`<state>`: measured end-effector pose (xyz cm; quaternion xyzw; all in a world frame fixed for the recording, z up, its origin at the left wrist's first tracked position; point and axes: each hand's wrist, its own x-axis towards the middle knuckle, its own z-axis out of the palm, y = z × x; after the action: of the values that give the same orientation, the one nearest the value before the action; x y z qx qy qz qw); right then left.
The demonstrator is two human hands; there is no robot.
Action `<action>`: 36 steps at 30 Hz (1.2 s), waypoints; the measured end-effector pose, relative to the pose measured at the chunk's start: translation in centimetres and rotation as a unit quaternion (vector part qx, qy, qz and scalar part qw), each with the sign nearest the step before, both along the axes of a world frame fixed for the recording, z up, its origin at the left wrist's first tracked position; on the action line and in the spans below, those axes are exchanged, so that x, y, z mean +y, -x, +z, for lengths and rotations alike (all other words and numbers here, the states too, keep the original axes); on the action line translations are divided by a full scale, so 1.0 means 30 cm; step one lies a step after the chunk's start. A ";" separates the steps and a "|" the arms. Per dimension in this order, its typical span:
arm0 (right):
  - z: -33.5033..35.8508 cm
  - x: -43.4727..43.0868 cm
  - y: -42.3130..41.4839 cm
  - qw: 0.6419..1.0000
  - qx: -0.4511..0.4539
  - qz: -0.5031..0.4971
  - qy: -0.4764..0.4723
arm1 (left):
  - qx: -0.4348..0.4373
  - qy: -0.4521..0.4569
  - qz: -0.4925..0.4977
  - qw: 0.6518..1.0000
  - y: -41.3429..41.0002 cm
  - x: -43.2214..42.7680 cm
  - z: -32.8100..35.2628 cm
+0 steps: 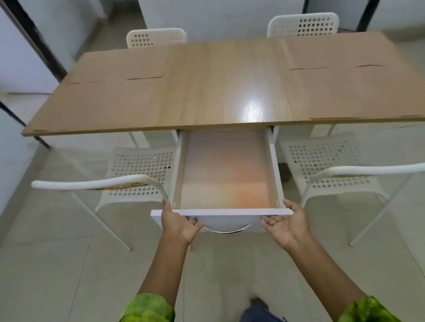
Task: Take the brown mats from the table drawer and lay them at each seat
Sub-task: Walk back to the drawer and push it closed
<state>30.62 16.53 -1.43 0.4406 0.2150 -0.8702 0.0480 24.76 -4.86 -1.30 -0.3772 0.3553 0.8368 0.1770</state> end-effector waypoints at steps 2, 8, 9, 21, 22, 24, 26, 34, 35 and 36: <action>-0.003 -0.004 0.034 0.999 0.008 -0.043 0.014 | 0.005 -0.004 -0.008 1.000 0.040 -0.021 -0.006; -0.027 0.004 0.180 0.997 0.031 -0.077 0.004 | 0.021 -0.004 -0.038 0.999 0.192 -0.022 0.004; -0.031 0.010 0.214 0.996 0.031 -0.078 -0.002 | 0.021 -0.002 -0.037 0.999 0.226 -0.011 0.007; -0.060 0.105 0.616 0.996 0.036 -0.033 -0.071 | -0.003 0.064 -0.084 0.994 0.641 0.056 0.007; -0.059 0.110 0.644 0.996 0.036 -0.031 -0.074 | 0.002 0.063 -0.087 0.994 0.666 0.065 0.008; -0.055 0.114 0.692 0.996 0.039 -0.022 -0.076 | 0.013 0.058 -0.090 0.994 0.712 0.081 0.013; -0.056 0.118 0.738 0.996 0.042 -0.011 -0.079 | 0.021 0.060 -0.096 0.993 0.759 0.090 0.013; -0.064 0.132 0.884 0.995 0.046 0.013 -0.089 | 0.054 0.069 -0.119 0.989 0.889 0.120 0.034; -0.066 0.132 0.900 0.995 0.044 0.015 -0.090 | 0.058 0.069 -0.122 0.988 0.899 0.123 0.038; -0.068 0.134 0.912 0.995 0.042 0.012 -0.090 | 0.055 0.071 -0.121 0.989 0.910 0.124 0.037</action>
<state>3.26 20.54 -3.47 0.4035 0.2994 -0.8646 0.0097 -2.54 -1.13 -0.18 -0.2965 0.4657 0.8013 0.2304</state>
